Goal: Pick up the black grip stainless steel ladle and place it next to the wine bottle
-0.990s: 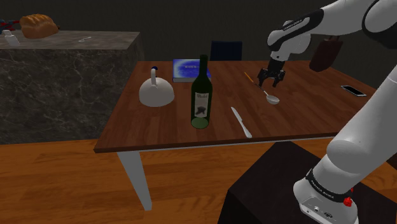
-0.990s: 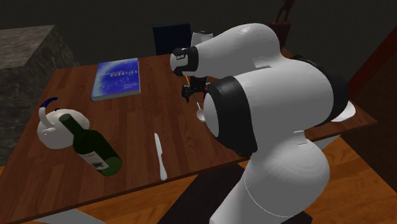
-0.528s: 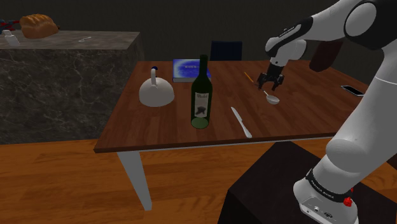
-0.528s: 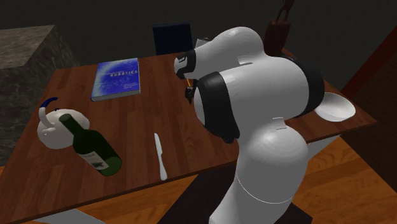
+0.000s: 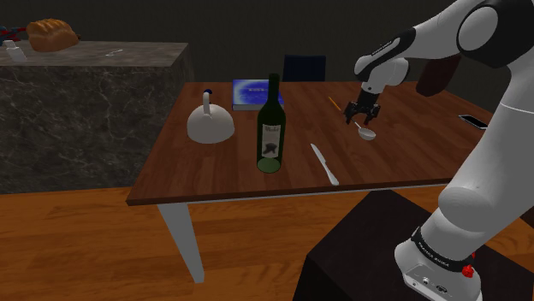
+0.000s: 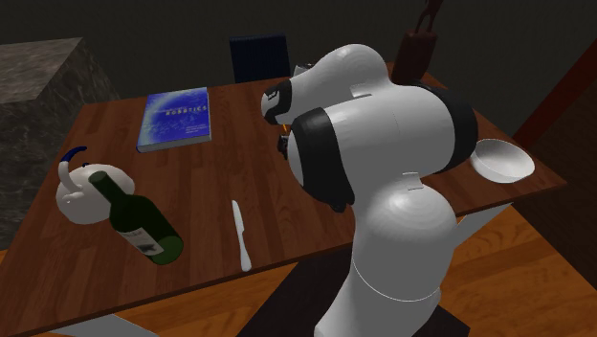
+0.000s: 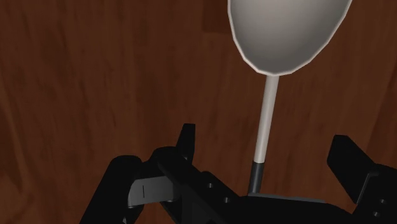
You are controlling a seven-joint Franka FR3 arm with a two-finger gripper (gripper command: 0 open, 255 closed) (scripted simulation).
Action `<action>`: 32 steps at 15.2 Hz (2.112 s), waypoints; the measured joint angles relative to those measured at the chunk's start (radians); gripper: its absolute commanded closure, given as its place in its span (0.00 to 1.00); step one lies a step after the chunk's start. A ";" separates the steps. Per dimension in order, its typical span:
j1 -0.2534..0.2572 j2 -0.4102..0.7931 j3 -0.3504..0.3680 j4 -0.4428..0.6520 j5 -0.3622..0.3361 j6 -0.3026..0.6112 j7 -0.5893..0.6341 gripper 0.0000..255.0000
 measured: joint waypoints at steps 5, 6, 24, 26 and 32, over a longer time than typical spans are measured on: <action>0.000 0.000 0.000 0.000 0.000 0.000 0.000 1.00; 0.000 0.000 0.000 0.000 0.000 0.000 0.000 1.00; 0.006 -0.074 -0.008 0.067 -0.048 -0.131 0.043 1.00; 0.007 -0.085 -0.009 0.083 -0.055 -0.157 0.049 1.00; 0.009 -0.116 -0.010 0.126 -0.073 -0.228 0.068 1.00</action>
